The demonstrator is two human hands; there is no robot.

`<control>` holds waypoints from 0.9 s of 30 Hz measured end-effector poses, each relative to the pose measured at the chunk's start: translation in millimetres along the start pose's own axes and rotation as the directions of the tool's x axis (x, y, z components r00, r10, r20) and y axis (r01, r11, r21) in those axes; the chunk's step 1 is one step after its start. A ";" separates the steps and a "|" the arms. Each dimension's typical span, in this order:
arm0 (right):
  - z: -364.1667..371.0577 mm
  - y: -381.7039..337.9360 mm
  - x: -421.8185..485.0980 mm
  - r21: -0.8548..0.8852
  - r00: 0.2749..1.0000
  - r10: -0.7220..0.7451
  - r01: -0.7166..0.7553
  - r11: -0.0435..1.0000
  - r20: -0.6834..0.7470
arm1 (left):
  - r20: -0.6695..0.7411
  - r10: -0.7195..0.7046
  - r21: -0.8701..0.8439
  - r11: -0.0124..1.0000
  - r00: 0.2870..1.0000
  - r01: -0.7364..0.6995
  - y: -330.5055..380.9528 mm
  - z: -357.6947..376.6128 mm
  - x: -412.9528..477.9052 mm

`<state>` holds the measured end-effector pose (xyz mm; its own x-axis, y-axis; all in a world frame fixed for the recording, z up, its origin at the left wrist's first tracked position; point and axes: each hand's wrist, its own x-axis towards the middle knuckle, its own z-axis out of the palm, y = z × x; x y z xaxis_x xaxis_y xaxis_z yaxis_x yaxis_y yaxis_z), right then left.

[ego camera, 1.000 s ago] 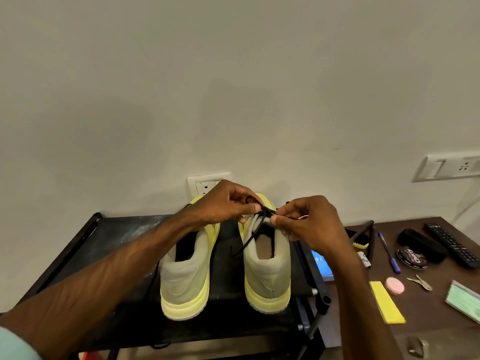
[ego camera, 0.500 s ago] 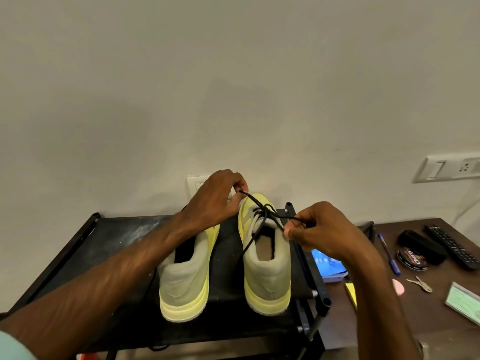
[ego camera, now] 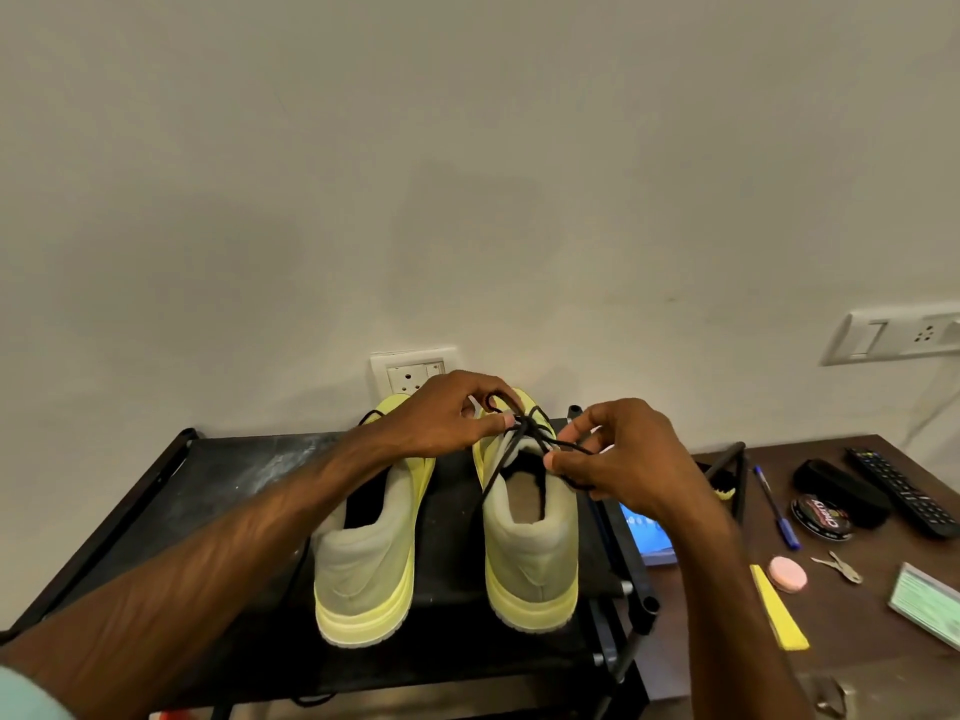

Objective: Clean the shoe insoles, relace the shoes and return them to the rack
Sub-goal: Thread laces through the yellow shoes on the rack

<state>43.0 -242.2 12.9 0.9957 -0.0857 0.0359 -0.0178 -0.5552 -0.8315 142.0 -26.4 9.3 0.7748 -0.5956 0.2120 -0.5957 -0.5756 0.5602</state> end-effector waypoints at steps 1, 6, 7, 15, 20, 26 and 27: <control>0.4 0.9 1.4 -0.023 1.000 -0.006 0.005 1.000 -0.013 | -0.002 0.001 0.004 1.000 1.000 -0.001 -2.2 0.4 1.2; 8.3 -6.1 2.1 -0.078 0.992 -0.085 0.077 0.994 -0.097 | 0.003 -0.037 -0.033 0.999 0.999 0.037 -10.2 0.5 2.5; 10.4 -8.8 2.0 -0.102 0.990 -0.099 0.089 0.991 -0.102 | 0.018 -0.043 -0.049 0.998 0.999 0.044 -9.6 0.7 2.8; 7.2 -4.5 5.6 -0.143 0.991 -0.107 0.095 0.985 -0.076 | 0.074 0.043 -0.115 0.993 0.996 -0.034 -0.4 -3.1 5.7; 5.2 -0.5 6.6 -0.162 0.994 -0.084 0.072 0.984 -0.066 | 0.039 0.035 -0.022 0.999 0.999 -0.034 -1.6 -2.5 7.2; -1.4 0.4 3.0 -0.172 0.995 -0.081 0.070 0.983 -0.060 | -0.054 0.053 0.089 0.995 0.997 -0.048 -5.5 0.2 3.4; -2.8 0.4 2.7 -0.177 0.995 -0.078 0.067 0.982 -0.059 | -0.063 0.048 0.092 0.995 0.997 -0.042 -6.6 -0.3 2.6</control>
<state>45.4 -245.0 14.2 0.9870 -0.0902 0.1334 0.0330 -0.6976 -0.7157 147.9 -24.0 6.4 0.7570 -0.5863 0.2884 -0.6448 -0.5990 0.4748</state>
